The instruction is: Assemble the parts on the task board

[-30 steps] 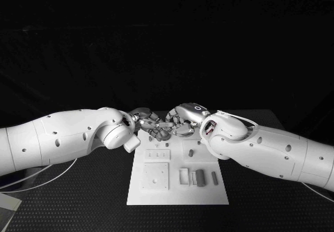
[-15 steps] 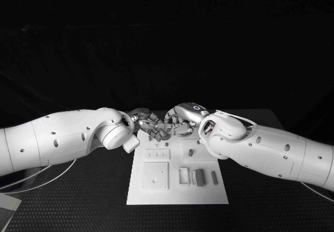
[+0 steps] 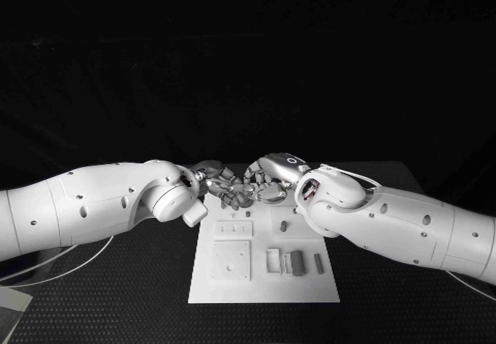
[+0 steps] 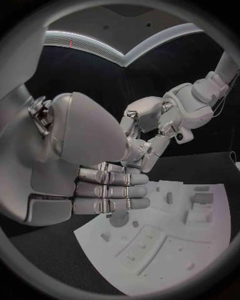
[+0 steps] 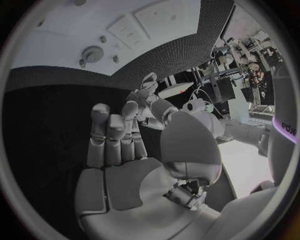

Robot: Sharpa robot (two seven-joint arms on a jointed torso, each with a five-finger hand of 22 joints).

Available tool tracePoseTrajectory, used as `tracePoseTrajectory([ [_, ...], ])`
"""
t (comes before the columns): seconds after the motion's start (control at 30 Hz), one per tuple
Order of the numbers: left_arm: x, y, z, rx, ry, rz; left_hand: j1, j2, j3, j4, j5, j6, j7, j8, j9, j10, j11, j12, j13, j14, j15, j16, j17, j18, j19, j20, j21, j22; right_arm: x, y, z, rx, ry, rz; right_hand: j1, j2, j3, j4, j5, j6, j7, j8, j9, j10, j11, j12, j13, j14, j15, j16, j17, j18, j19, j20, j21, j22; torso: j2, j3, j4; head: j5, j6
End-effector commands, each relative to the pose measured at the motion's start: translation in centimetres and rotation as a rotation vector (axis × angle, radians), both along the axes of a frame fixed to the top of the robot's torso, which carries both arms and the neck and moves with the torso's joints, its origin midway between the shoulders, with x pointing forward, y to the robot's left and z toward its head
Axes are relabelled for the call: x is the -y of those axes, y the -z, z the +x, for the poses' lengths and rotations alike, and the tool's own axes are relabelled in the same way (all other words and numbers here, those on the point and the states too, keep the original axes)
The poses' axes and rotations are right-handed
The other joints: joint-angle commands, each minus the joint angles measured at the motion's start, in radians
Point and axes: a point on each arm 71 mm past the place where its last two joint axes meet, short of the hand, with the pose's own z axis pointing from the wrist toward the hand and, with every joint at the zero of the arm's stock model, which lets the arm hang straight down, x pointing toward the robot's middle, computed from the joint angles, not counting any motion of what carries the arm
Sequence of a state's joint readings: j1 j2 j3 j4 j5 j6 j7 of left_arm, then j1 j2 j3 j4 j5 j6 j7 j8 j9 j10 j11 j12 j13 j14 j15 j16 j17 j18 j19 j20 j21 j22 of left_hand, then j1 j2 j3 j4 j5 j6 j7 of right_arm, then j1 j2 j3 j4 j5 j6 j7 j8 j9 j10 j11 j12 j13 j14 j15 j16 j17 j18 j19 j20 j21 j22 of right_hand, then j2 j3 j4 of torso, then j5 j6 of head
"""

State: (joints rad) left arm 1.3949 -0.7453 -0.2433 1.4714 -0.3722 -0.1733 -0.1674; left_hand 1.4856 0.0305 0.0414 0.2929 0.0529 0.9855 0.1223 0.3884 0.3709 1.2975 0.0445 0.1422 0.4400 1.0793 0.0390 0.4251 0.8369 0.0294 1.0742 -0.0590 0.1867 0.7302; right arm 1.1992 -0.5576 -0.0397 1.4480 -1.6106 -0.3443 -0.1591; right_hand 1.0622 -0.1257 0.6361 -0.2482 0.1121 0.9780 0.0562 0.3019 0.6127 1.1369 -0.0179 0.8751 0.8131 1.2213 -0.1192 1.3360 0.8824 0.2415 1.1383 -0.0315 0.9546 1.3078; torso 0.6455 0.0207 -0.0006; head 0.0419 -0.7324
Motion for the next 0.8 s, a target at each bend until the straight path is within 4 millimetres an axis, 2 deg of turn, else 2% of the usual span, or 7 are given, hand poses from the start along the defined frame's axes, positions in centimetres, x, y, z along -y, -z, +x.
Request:
tracePoseTrajectory([
  [0.03, 0.44, -0.4, -0.01, 0.002, 0.012, -0.032, -0.011, -0.01, 0.007, 0.0, -0.004, 0.007, -0.002, -0.003, 0.001, 0.006, 0.001, -0.005, 0.002, 0.005, -0.001, 0.003, 0.002, 0.009, 0.002, -0.001, -0.004, 0.002, -0.62, 0.31, -0.48, -0.017, -0.03, -0.008, -0.001, -0.001, 0.0, 0.005, 0.001, 0.04, 0.035, 0.004, 0.001, 0.008, -0.002, 0.002, 0.002, 0.0, -0.007, 0.003, 0.001, 0.02, 0.002, -0.003, 0.004, 0.014, 0.0, 0.0004, 0.0, -0.001, -0.001],
  [0.4, 0.58, -0.34, -0.13, -0.018, 0.018, -0.045, -0.159, -0.058, 0.037, 0.001, -0.004, 0.008, -0.001, -0.011, 0.002, 0.009, 0.002, -0.023, 0.017, 0.003, -0.001, -0.003, 0.008, 0.008, 0.0, -0.002, -0.013, 0.011, -0.67, 0.42, -0.39, -0.02, -0.028, -0.011, -0.001, -0.001, 0.001, 0.005, 0.001, 0.041, 0.035, 0.004, 0.001, 0.009, -0.002, 0.002, 0.002, 0.0, -0.007, 0.003, 0.001, 0.02, 0.002, -0.004, 0.004, 0.014, 0.001, 0.0001, 0.0004, -0.002, -0.003],
  [0.5, 0.6, -0.33, -0.12, -0.019, 0.016, -0.046, -0.2, -0.063, 0.048, 0.001, -0.004, 0.007, -0.001, -0.012, 0.003, 0.01, 0.002, -0.027, 0.021, 0.003, -0.001, -0.004, 0.01, 0.009, 0.0, -0.002, -0.015, 0.013, -0.79, 0.45, -0.49, -0.02, -0.032, -0.009, -0.001, -0.001, 0.001, 0.005, 0.001, 0.041, 0.035, 0.004, 0.001, 0.009, -0.002, 0.002, 0.002, 0.0, -0.007, 0.003, 0.001, 0.02, 0.002, -0.004, 0.004, 0.014, 0.001, 0.0002, 0.0001, -0.002, -0.003],
  [0.73, 0.59, -0.28, -0.12, -0.025, 0.013, -0.04, -0.193, -0.053, 0.077, -0.003, 0.004, 0.01, -0.004, -0.014, 0.004, 0.012, 0.0, -0.031, 0.027, 0.004, -0.003, -0.005, 0.011, 0.01, -0.001, -0.004, -0.017, 0.018, -0.94, 0.43, -0.69, -0.02, -0.036, -0.004, -0.001, 0.0, 0.001, 0.005, 0.001, 0.042, 0.034, 0.004, 0.002, 0.009, -0.002, 0.002, 0.002, 0.001, -0.007, 0.003, 0.001, 0.02, 0.002, -0.004, 0.004, 0.014, 0.001, 0.0002, 0.0007, -0.002, -0.006],
  [0.8, 0.57, -0.26, -0.12, -0.027, 0.012, -0.039, -0.166, -0.053, 0.091, -0.005, 0.044, 0.014, -0.005, -0.015, 0.004, 0.015, -0.001, -0.034, 0.033, 0.006, -0.003, -0.006, 0.013, 0.008, -0.003, -0.004, -0.018, 0.023, -0.95, 0.43, -0.7, -0.02, -0.036, -0.004, -0.001, 0.0, 0.001, 0.005, 0.001, 0.042, 0.034, 0.004, 0.002, 0.009, -0.002, 0.002, 0.002, 0.001, -0.007, 0.003, 0.001, 0.02, 0.002, -0.004, 0.004, 0.014, 0.001, 0.0002, 0.0007, -0.002, -0.007],
])
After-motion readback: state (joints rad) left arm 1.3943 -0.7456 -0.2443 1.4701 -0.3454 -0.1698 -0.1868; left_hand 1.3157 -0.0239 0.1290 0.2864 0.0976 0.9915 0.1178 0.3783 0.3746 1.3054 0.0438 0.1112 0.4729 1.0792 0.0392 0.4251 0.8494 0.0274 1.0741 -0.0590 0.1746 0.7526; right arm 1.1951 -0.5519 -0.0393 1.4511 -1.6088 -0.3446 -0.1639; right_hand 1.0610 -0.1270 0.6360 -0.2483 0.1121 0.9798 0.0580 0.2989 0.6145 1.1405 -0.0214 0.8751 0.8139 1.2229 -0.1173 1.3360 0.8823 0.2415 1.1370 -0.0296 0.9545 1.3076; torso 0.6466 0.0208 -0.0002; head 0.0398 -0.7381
